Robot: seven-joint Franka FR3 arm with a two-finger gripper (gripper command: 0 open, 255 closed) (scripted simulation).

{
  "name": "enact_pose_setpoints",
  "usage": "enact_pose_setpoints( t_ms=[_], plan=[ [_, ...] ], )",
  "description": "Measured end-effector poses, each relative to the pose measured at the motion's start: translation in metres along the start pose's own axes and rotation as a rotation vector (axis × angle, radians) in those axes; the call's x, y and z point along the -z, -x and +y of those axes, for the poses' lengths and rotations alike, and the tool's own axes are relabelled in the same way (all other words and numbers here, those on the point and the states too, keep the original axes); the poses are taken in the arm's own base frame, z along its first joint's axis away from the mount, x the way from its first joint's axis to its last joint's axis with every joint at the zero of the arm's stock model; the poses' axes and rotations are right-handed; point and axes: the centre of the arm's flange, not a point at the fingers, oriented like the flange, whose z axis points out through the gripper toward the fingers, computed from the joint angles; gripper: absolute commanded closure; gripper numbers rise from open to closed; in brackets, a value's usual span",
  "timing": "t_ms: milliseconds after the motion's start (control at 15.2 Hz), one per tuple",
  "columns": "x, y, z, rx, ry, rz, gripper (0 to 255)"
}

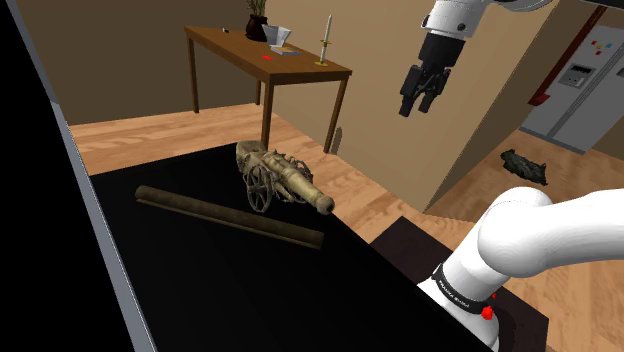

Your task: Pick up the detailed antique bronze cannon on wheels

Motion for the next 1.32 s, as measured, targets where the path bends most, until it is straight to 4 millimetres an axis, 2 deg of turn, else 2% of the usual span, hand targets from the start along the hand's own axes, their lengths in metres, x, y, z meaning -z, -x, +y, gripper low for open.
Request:
enact_pose_setpoints(
  t_ms=[132, 528, 1056, 1320],
  plan=[
    [-0.003, 0.001, -0.006, -0.002, -0.001, -0.001, 0],
    [-0.03, -0.004, -0.066, -0.024, -0.016, -0.015, 0],
    [-0.076, -0.006, -0.164, -0.058, -0.037, -0.036, 0],
    [-0.092, -0.011, -0.211, -0.075, -0.048, -0.046, 0]
  ],
)
